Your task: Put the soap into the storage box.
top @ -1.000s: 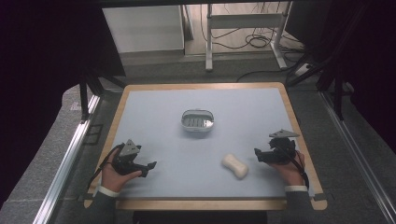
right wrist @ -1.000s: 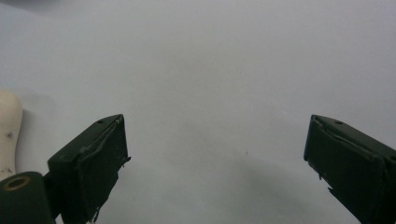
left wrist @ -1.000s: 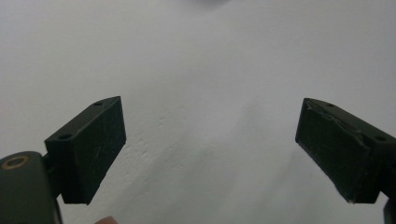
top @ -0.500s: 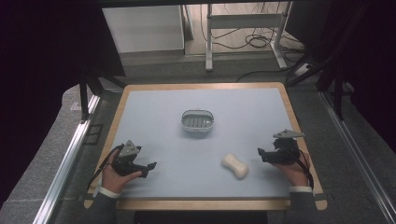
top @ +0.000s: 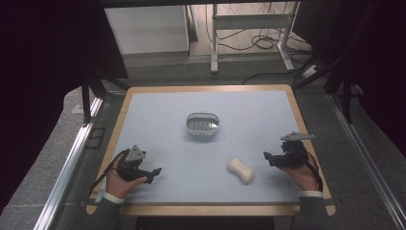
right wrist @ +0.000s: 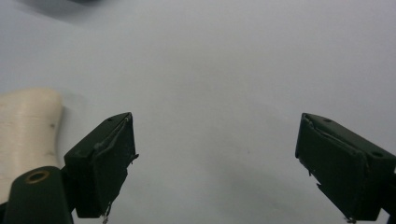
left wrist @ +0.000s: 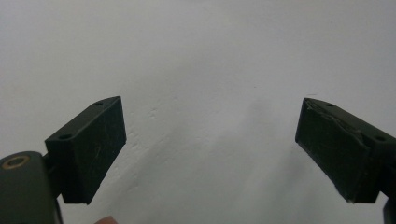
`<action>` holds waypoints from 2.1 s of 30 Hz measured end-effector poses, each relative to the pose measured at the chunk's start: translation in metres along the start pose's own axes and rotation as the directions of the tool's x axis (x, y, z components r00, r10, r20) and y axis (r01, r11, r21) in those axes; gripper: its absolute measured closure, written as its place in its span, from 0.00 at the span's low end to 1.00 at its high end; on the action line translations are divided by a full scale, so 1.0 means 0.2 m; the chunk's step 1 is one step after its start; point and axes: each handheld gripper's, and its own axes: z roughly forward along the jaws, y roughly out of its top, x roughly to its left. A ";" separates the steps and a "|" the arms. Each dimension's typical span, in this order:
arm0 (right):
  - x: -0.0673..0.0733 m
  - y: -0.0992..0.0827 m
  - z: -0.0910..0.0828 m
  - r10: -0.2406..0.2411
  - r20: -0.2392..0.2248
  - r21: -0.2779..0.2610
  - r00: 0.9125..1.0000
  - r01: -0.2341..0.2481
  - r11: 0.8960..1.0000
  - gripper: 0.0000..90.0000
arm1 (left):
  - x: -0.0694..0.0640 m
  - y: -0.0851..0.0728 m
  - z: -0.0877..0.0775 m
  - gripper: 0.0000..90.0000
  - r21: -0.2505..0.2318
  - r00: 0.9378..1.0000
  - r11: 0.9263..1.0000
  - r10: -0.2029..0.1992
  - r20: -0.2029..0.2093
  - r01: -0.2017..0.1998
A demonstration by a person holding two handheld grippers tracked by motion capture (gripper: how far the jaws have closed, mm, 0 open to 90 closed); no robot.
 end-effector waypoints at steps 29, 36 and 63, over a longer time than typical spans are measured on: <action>0.27 0.24 -0.05 -0.171 -0.162 0.157 0.972 0.196 0.968 0.20 | 0.00 0.00 -0.01 0.10 -0.005 1.000 1.000 0.001 0.016 0.000; 0.35 0.26 -0.01 -0.204 -0.187 0.200 0.961 0.241 0.950 0.21 | 0.00 0.00 -0.01 0.10 -0.005 1.000 1.000 -0.002 0.022 0.002; 0.55 0.22 0.24 -0.227 -0.252 0.451 0.941 0.322 0.832 0.28 | 0.00 0.00 -0.02 0.10 -0.005 1.000 1.000 0.011 0.029 -0.011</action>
